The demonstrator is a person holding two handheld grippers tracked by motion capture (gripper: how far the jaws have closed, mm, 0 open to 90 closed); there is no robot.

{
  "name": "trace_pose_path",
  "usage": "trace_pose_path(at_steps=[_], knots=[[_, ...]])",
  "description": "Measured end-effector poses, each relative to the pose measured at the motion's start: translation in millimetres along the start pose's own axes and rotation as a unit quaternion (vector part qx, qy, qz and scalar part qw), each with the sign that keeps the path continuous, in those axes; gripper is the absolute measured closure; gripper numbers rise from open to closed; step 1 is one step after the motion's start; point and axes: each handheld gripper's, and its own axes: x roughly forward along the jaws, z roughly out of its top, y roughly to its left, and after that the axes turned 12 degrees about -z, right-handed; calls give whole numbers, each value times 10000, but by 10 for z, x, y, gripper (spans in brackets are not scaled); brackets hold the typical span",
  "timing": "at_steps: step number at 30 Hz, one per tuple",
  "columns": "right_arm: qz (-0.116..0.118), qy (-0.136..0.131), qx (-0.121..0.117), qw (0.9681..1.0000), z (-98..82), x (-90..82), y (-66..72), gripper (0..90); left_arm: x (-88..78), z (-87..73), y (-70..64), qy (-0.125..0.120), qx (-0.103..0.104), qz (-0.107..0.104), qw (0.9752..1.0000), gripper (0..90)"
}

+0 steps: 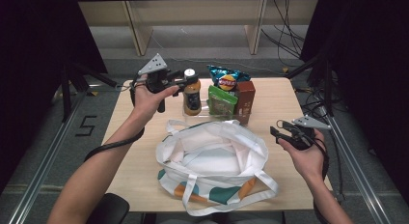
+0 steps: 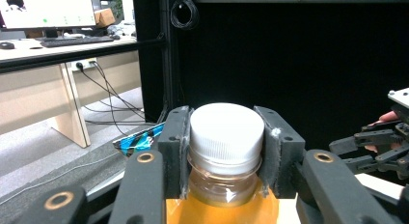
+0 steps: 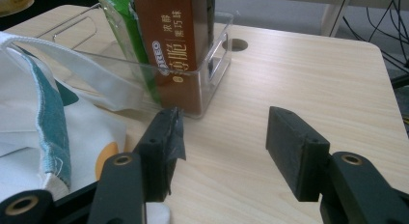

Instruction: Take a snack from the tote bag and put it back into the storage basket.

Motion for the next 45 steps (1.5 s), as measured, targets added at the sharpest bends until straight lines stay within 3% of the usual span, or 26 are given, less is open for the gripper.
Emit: trace_pose_path(at_steps=[1,26,29,36,39,40,45], knots=[[24,-59,-129,9999,4,13,-25,466,10,-15,19,20,21,-1,10000,585],[45,-38,-84,9999,3,19,-14,466,97,-92,191,130,-30,109,9999,586],[-40,2,-137,9999,3,13,-18,466,104,-101,207,148,-25,132,9998,585],[72,-10,-48,10000,6,10,-19,466,120,-149,267,196,-77,193,9996,585],[72,-19,-60,10000,0,17,-22,466,121,-175,292,201,-93,207,9995,586],[-2,33,85,10000,-6,6,7,466,124,-189,305,221,-100,223,9995,585],[28,48,81,10000,-4,8,11,466,134,-211,332,254,-78,225,9994,585]])
